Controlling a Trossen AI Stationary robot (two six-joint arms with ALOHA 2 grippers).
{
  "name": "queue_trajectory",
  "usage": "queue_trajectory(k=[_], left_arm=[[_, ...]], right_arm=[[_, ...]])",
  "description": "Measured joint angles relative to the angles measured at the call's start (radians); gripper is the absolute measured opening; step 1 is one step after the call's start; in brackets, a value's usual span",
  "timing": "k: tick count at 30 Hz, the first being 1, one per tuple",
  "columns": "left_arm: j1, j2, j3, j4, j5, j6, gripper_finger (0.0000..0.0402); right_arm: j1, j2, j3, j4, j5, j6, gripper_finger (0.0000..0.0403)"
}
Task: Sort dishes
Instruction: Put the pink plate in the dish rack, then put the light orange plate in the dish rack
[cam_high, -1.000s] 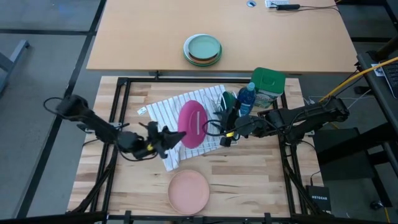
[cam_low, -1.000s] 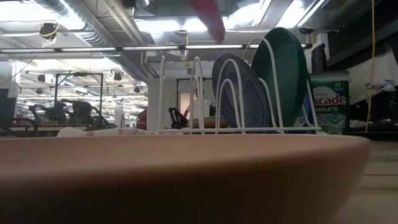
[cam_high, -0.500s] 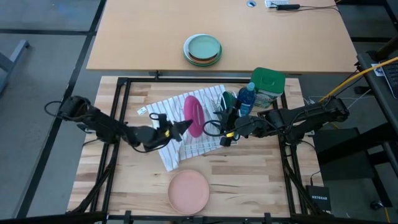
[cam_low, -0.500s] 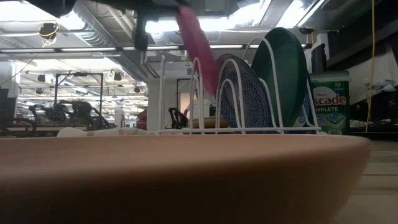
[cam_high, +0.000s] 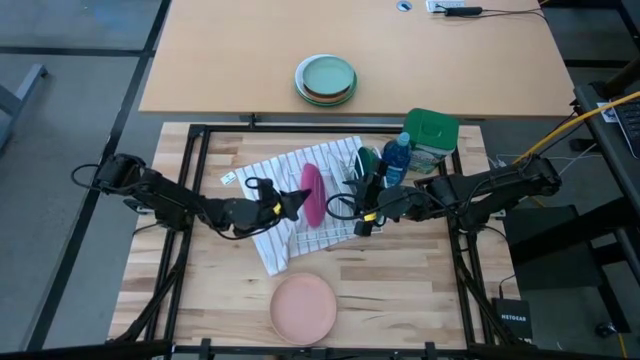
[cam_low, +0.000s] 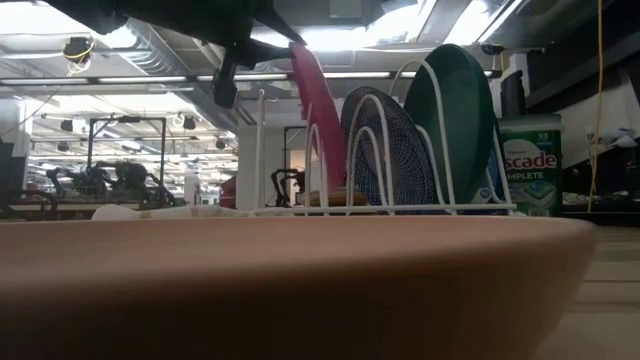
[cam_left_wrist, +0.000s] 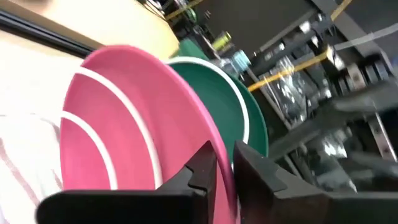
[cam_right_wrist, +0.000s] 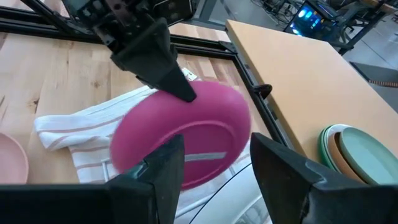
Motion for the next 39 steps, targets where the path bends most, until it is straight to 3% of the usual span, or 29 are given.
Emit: queue_trajectory(k=[11, 25, 32, 39], left_arm=[[-0.008, 0.0, 0.0, -0.021, 0.056, 0.093, 0.0096], [0.085, 0.0, 0.0, -0.014, 0.056, -0.042, 0.012], [0.091, 0.0, 0.0, -0.015, 0.06, 0.058, 0.0121], [0.091, 0.0, 0.0, -0.077, 0.067, 0.271, 0.0143]], right_arm=[[0.0, 0.0, 0.0, 0.0, 0.0, 0.002, 0.0186], [0.0, 0.0, 0.0, 0.001, 0.0, 0.004, 0.0186], [0.0, 0.0, 0.0, 0.0, -0.016, 0.004, 0.0186], [0.0, 0.0, 0.0, 0.0, -0.043, 0.004, 0.0186]])
